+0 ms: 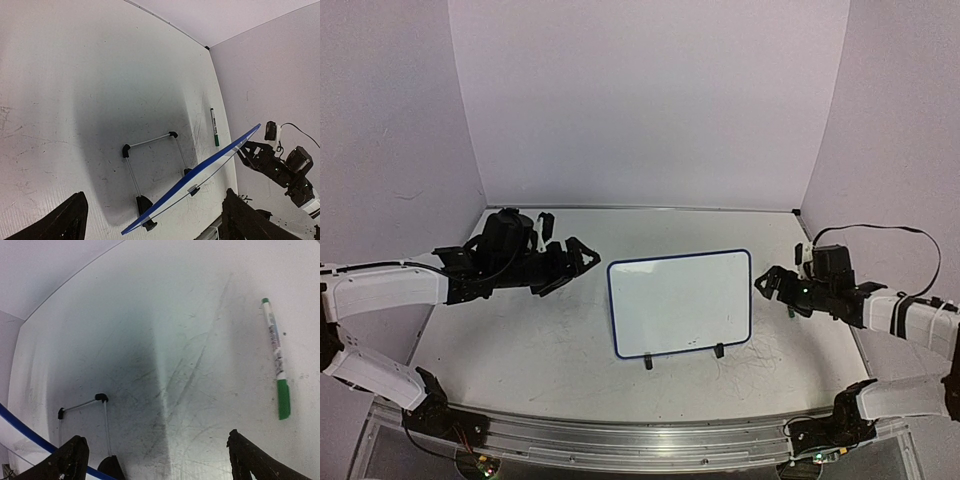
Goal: Write a sentence on the whiteboard
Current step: Adjust the whiteboard on the whiteboard stand.
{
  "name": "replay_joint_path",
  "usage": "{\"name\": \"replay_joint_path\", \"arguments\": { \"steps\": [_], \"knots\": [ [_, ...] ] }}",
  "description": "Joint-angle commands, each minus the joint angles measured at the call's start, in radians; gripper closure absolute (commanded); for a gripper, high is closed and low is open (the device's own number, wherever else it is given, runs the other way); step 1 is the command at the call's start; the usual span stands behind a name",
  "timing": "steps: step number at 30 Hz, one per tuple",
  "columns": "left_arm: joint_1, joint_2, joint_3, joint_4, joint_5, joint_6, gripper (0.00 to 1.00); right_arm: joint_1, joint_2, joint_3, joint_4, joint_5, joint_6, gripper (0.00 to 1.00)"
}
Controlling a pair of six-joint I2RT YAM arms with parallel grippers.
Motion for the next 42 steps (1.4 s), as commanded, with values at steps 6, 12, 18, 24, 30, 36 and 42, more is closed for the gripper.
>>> {"name": "replay_joint_path", "arguments": {
  "steps": [6, 12, 18, 24, 30, 36, 42],
  "knots": [
    [-0.003, -0.049, 0.010, -0.004, -0.030, 0.061, 0.05, 0.156, -0.197, 0.143, -0.365, 0.255, 0.080, 0.07],
    [-0.003, -0.053, 0.009, -0.016, -0.036, 0.076, 0.06, 0.536, -0.150, 0.147, -0.490, 0.363, 0.355, 0.11],
    [-0.003, -0.048, -0.003, -0.016, -0.025, 0.080, 0.05, 0.777, 0.009, 0.088, -0.422, 0.402, 0.528, 0.12],
    [-0.003, -0.052, 0.004, -0.016, -0.009, 0.088, 0.05, 0.780, 0.043, 0.002, -0.247, 0.432, 0.574, 0.29],
    [-0.003, -0.053, 0.012, -0.034, -0.016, 0.100, 0.05, 0.760, 0.071, -0.040, -0.127, 0.435, 0.559, 0.36],
    [-0.003, -0.041, 0.026, -0.039, -0.011, 0.104, 0.05, 0.723, 0.131, -0.051, -0.062, 0.395, 0.565, 0.44],
    [-0.003, -0.036, 0.031, -0.044, -0.012, 0.108, 0.05, 0.708, 0.205, -0.025, -0.039, 0.399, 0.537, 0.51]
  ]
}}
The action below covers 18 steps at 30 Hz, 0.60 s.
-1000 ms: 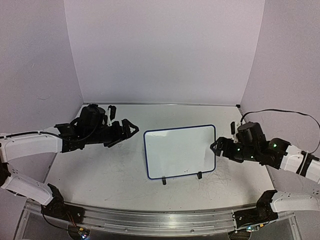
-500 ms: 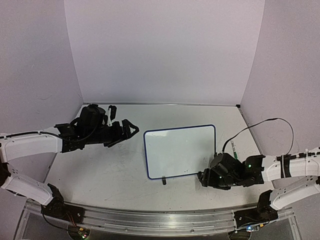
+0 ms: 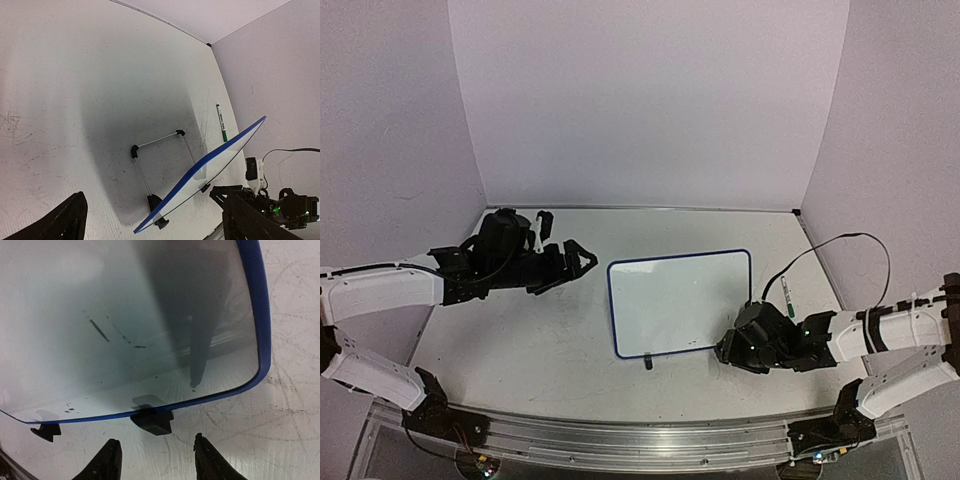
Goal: Write a sentence on the whiteboard
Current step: Adjust the whiteboard on the whiteboard stand.
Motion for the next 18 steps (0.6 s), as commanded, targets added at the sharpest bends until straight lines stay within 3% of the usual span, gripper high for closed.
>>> {"name": "replay_joint_path", "arguments": {
  "steps": [1, 7, 18],
  "knots": [
    [-0.004, -0.008, 0.037, -0.013, 0.004, 0.025, 0.05, -0.010, 0.051, 0.018, 0.045, 0.013, -0.021, 0.54],
    [-0.002, -0.009, 0.037, -0.019, -0.001, 0.024, 0.05, -0.023, 0.085, 0.008, 0.070, 0.037, -0.017, 0.63],
    [-0.004, -0.003, 0.041, -0.022, -0.002, 0.021, 0.05, -0.075, 0.099, 0.031, 0.089, 0.105, -0.076, 0.65]
  ]
}}
